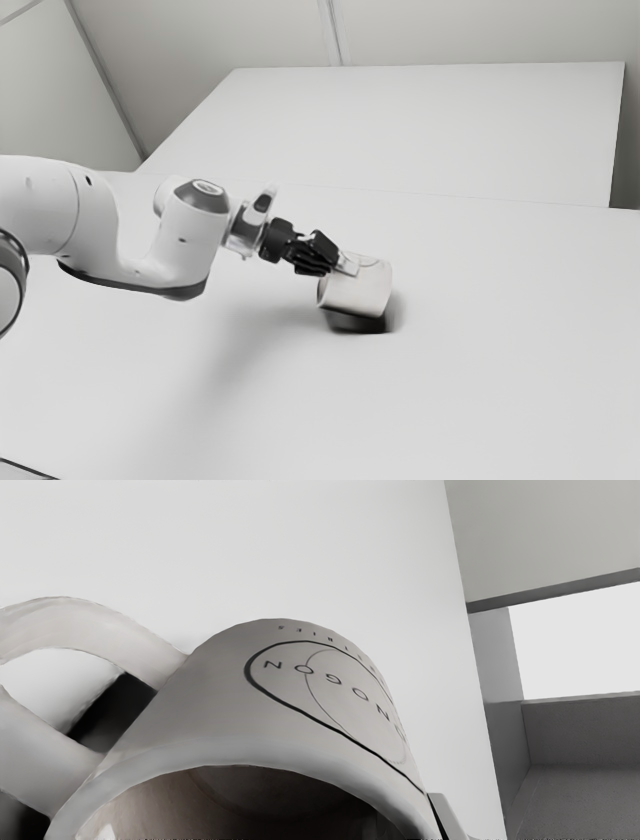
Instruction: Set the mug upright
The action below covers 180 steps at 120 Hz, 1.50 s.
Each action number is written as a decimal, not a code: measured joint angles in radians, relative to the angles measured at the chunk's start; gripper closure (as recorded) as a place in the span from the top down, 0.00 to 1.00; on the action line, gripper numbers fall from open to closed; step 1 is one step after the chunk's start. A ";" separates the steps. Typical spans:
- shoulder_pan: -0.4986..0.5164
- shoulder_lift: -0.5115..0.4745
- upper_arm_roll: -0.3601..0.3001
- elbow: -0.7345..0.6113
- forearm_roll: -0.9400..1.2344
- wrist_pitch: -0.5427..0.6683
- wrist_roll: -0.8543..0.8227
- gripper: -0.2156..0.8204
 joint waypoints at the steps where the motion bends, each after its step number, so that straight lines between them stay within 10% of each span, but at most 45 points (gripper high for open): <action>1: 0.000 -0.006 0.000 -0.003 0.000 0.000 0.002 0.08; 28: -0.015 -0.146 0.002 -0.025 0.084 0.007 0.029 0.05; 103: 0.003 -0.412 -0.001 -0.068 1.240 -0.141 -0.517 0.04; 180: 0.029 -0.368 0.002 -0.312 1.347 0.227 -0.882 0.04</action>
